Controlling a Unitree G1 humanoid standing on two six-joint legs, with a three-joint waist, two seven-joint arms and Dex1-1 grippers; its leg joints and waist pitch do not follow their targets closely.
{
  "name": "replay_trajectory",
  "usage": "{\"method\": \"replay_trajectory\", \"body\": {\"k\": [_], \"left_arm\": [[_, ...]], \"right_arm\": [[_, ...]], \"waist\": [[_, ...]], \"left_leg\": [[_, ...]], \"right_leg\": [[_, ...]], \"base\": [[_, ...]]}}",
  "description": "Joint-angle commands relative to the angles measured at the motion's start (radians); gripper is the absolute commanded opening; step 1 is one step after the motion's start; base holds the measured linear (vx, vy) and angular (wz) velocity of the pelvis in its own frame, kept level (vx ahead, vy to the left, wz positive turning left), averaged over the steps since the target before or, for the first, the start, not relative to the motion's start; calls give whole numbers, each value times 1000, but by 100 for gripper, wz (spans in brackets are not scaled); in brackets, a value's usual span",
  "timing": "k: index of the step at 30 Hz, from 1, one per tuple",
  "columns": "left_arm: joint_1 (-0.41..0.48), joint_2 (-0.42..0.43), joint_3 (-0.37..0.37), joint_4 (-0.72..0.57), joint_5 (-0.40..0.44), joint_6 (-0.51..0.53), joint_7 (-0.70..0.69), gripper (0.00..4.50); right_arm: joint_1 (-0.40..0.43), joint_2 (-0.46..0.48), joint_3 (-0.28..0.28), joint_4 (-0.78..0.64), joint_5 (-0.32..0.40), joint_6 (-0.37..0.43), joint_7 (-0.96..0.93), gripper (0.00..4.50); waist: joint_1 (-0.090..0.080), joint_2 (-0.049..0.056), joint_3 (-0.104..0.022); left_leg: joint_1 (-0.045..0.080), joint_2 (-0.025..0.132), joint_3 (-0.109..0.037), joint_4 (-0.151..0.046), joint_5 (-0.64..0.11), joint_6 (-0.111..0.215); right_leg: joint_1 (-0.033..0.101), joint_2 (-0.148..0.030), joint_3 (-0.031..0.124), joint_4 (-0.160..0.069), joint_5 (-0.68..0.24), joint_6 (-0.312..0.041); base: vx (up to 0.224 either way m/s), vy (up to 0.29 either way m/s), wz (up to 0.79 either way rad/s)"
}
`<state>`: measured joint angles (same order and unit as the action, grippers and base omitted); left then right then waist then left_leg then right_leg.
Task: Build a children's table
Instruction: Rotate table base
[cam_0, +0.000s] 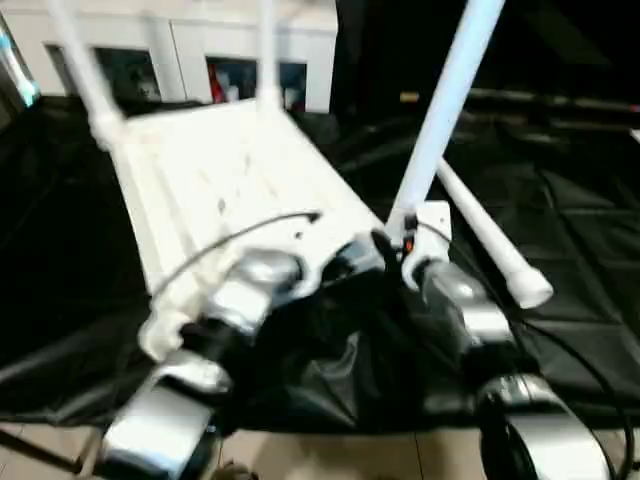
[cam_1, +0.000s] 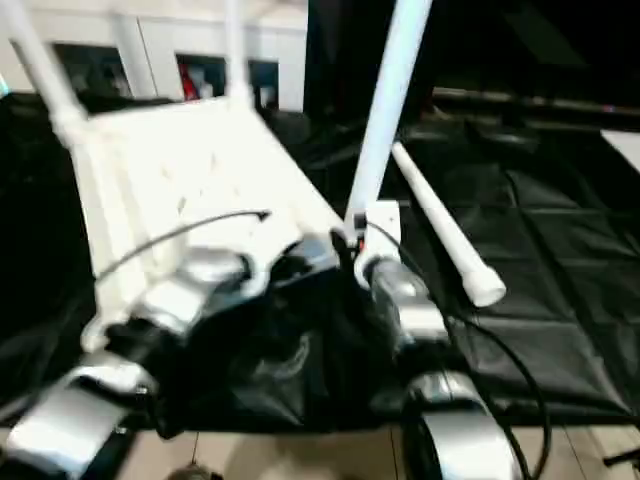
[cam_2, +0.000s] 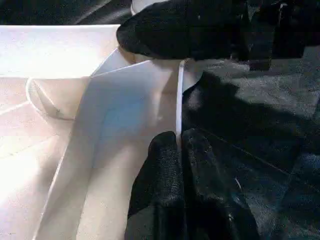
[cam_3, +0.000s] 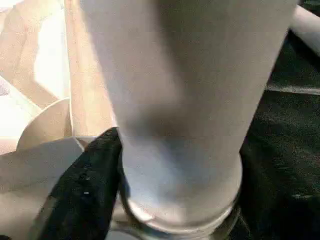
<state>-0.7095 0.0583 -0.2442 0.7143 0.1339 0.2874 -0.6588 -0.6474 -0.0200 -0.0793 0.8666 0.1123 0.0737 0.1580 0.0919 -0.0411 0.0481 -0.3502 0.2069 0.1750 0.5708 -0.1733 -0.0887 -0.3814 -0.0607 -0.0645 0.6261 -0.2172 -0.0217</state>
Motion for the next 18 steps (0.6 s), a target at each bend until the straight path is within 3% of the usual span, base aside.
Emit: {"method": "replay_trajectory", "body": {"k": [1, 3, 6, 11, 12, 13, 14, 18], "left_arm": [[-1, -54, -2, 20, -8, -12, 50, 0], [-3, -46, -2, 28, -7, -23, 46, 0], [-28, -37, 25, 60, -17, -28, 76, 0], [-83, -41, 85, 142, -29, -31, 180, 0], [-107, -51, 122, 175, -47, -33, 234, 0], [-118, -57, 140, 189, -58, -34, 260, 0], [-126, -62, 153, 200, -67, -36, 276, 0], [-143, -74, 178, 230, -85, -46, 315, 0]], "right_arm": [[-5, 70, 29, 67, 6, 14, 34, 364], [-23, 57, 17, 94, -2, -29, 13, 389], [-6, 18, -2, 68, -7, -66, -11, 389], [41, -22, -38, 3, 1, -70, -44, 389], [62, -33, -51, -15, 6, -74, -51, 389], [76, -38, -55, -29, 6, -73, -54, 389], [86, -41, -59, -37, 6, -77, -59, 389], [102, -43, -62, -48, 10, -84, -66, 389]], "waist": [[0, 1, -57], [-1, 10, -54], [-1, 8, -55], [-1, 7, -61], [-1, 12, -61], [-3, 5, -62], [0, 11, -65], [-8, 13, -69]], "left_leg": [[0, 23, -5, -59, -156, 27], [3, 24, -7, -62, -197, 16], [4, 26, -7, -64, -207, 10], [-1, 21, -6, -56, -132, 35], [-1, 19, -5, -55, -129, 38], [-6, 16, -5, -53, -112, 47], [-5, 18, -7, -52, -98, 49], [-10, 12, -5, -44, -61, 82]], "right_leg": [[45, -82, 52, -79, -69, -188], [41, -83, 52, -87, -144, -181], [40, -83, 53, -87, -149, -178], [50, -77, 52, -73, 11, -195], [50, -77, 53, -73, 18, -196], [57, -76, 52, -71, 46, -201], [59, -78, 51, -68, 62, -204], [61, -74, 50, -65, 135, -226]], "base": [[0, 0, 0], [0, 0, 0], [0, 0, 0], [0, 0, 0], [0, 0, 0], [0, 0, 0], [0, 0, 0], [0, 0, 0]]}}
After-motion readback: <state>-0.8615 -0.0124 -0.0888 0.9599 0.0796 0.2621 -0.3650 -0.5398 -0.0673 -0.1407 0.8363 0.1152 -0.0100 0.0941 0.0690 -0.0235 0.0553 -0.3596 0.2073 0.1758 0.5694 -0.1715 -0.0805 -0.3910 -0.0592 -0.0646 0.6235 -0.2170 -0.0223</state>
